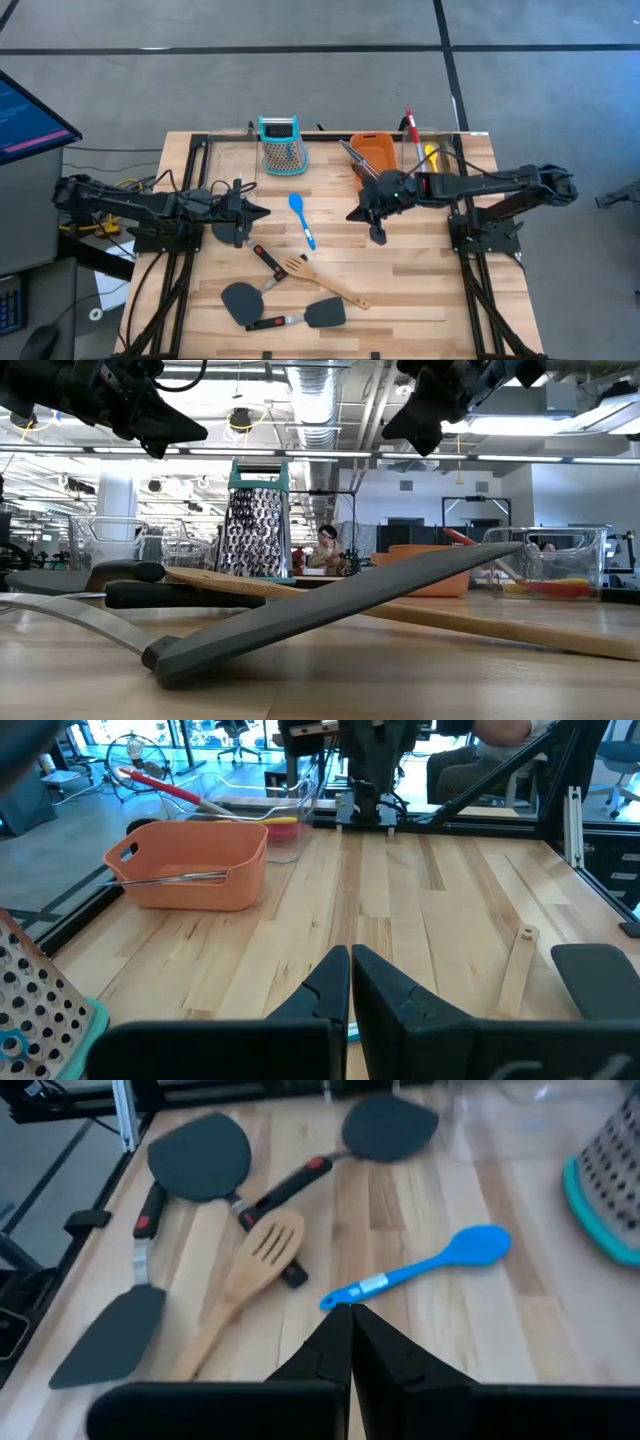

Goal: Pick & Place Kitchen Items
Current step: Put the brown spatula into the right transparent bin

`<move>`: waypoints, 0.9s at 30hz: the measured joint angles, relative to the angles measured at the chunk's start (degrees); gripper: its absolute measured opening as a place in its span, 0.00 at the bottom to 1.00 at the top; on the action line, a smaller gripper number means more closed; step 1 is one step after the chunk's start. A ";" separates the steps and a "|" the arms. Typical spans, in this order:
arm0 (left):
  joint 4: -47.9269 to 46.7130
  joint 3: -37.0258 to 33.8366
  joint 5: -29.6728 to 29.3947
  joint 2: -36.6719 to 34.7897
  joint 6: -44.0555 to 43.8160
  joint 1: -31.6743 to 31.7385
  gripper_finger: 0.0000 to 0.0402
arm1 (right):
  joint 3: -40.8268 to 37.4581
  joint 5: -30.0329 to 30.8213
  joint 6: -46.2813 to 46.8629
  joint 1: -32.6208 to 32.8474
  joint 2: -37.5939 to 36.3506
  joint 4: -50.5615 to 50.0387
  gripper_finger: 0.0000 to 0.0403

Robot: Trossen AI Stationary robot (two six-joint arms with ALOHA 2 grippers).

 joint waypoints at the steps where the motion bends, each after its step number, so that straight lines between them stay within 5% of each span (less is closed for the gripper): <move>1: 0.00 0.00 0.00 0.00 0.02 0.00 0.00 | 0.00 0.35 -0.30 0.42 0.00 0.82 0.00; 27: -0.44 0.00 0.03 0.01 -0.24 0.00 0.00 | 0.02 3.06 -1.11 2.05 4.31 4.45 0.00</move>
